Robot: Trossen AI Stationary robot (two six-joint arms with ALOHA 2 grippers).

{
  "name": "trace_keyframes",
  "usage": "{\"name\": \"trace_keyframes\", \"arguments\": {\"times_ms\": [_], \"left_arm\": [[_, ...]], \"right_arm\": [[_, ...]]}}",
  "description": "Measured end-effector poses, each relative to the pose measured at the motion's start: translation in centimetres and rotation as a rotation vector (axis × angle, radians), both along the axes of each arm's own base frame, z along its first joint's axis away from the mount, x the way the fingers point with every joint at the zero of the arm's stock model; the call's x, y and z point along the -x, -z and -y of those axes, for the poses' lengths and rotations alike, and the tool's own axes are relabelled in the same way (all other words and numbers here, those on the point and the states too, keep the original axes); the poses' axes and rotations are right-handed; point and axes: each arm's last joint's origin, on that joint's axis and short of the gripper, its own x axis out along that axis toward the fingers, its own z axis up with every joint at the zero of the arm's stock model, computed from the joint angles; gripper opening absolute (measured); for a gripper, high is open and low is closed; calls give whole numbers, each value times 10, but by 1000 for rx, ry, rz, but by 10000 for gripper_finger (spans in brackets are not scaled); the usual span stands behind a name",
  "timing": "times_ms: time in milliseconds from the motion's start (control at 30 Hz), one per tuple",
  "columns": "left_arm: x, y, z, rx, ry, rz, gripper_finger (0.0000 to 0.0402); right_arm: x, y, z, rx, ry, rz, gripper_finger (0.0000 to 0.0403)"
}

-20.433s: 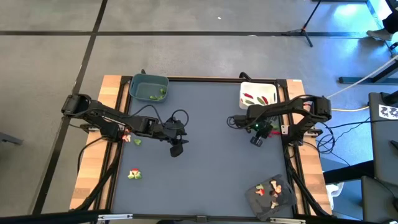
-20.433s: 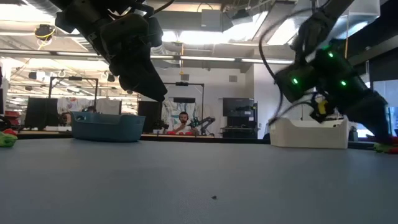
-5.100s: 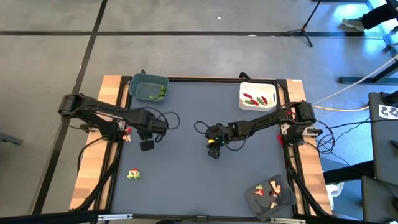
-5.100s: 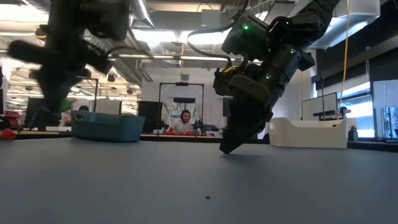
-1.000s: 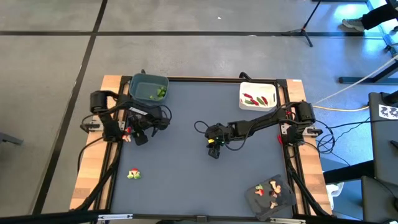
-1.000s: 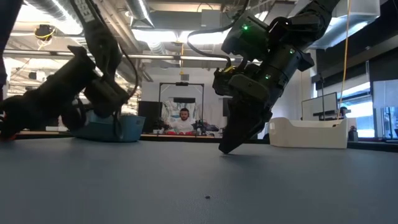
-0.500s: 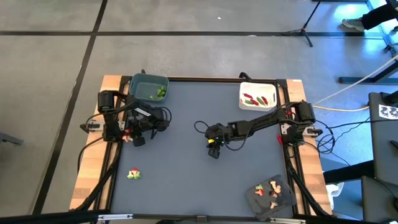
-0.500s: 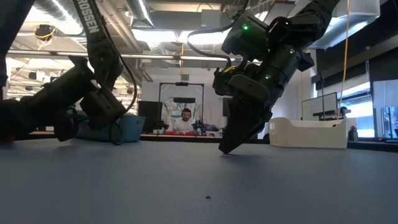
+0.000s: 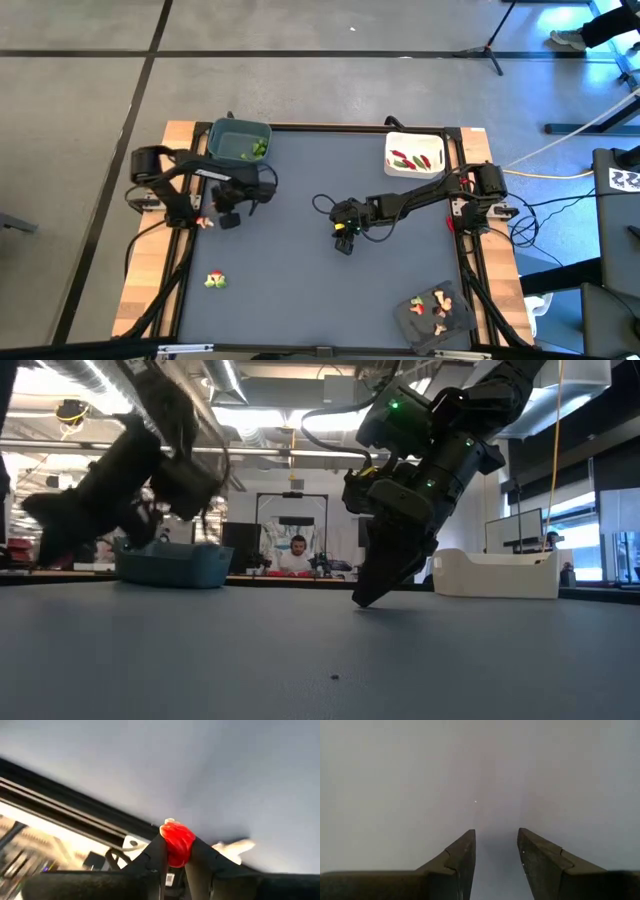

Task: Sort produce into baskets
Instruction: Put the brown mushroom into the black bin

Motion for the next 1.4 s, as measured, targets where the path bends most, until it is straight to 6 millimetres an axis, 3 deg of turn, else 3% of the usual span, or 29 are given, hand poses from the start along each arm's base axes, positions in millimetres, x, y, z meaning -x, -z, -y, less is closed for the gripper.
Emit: {"name": "trace_keyframes", "arguments": {"times_ms": [333,767,1033,1233,1400], "left_arm": [[-23,-49,7,-98,46,469,51],[-68,-62,36,14,138,987,52],[-92,-70,61,39,234,1298,52],[-94,-72,70,59,268,1330,52],[-96,-74,76,69,279,1366,52]], "right_arm": [[0,0,0,-42,45,-2,153],[-8,-8,-3,-88,-11,65,233],[-26,-30,-9,-58,-83,245,210],[-33,-40,-24,-20,-171,390,183],[-36,-46,-22,-5,-167,458,164]]}}
